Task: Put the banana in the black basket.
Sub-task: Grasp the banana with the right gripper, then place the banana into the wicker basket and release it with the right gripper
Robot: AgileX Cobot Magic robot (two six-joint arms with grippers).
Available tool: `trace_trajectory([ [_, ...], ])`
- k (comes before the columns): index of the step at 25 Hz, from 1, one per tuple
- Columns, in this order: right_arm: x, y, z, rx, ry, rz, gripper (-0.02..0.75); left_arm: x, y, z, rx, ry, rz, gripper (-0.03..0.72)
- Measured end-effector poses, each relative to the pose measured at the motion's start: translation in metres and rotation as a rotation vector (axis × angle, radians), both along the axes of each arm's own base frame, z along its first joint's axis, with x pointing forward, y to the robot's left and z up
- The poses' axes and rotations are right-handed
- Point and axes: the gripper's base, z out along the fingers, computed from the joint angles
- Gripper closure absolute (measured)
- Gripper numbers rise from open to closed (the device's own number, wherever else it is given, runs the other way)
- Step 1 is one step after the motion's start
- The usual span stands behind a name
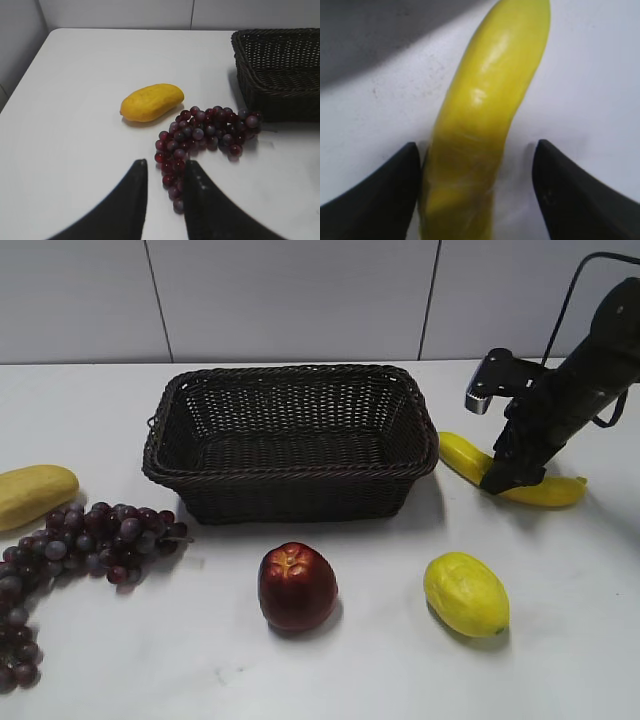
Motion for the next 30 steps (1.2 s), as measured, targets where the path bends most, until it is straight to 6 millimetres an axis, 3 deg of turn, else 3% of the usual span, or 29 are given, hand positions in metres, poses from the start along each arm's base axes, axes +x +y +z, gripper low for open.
trace_trajectory([
  [3, 0.0, 0.0, -0.008, -0.003, 0.013, -0.003, 0.262, 0.0, 0.0, 0.0, 0.0, 0.0, 0.0, 0.451],
  [7, 0.001, 0.0, -0.009, -0.002, 0.014, -0.01, 0.416, 0.0, 0.0, 0.0, 0.0, 0.0, 0.0, 0.451],
  [16, 0.001, -0.002, -0.005, 0.01, 0.032, -0.108, 0.423, 0.0, 0.0, 0.0, 0.0, 0.0, 0.0, 0.451],
  [19, 0.0, -0.004, 0.016, 0.004, -0.009, -0.136, 0.423, 0.0, 0.0, 0.0, 0.0, 0.0, 0.0, 0.451],
  [25, -0.009, -0.003, 0.084, 0.026, -0.132, -0.134, 0.423, 0.0, 0.0, 0.0, 0.0, 0.0, 0.0, 0.451],
  [28, -0.013, 0.01, 0.108, 0.007, -0.149, -0.047, 0.423, 0.0, 0.0, 0.0, 0.0, 0.0, 0.0, 0.451],
  [30, -0.014, 0.029, 0.121, -0.01, -0.18, 0.027, 0.423, 0.0, 0.0, 0.0, 0.0, 0.0, 0.0, 0.451],
])
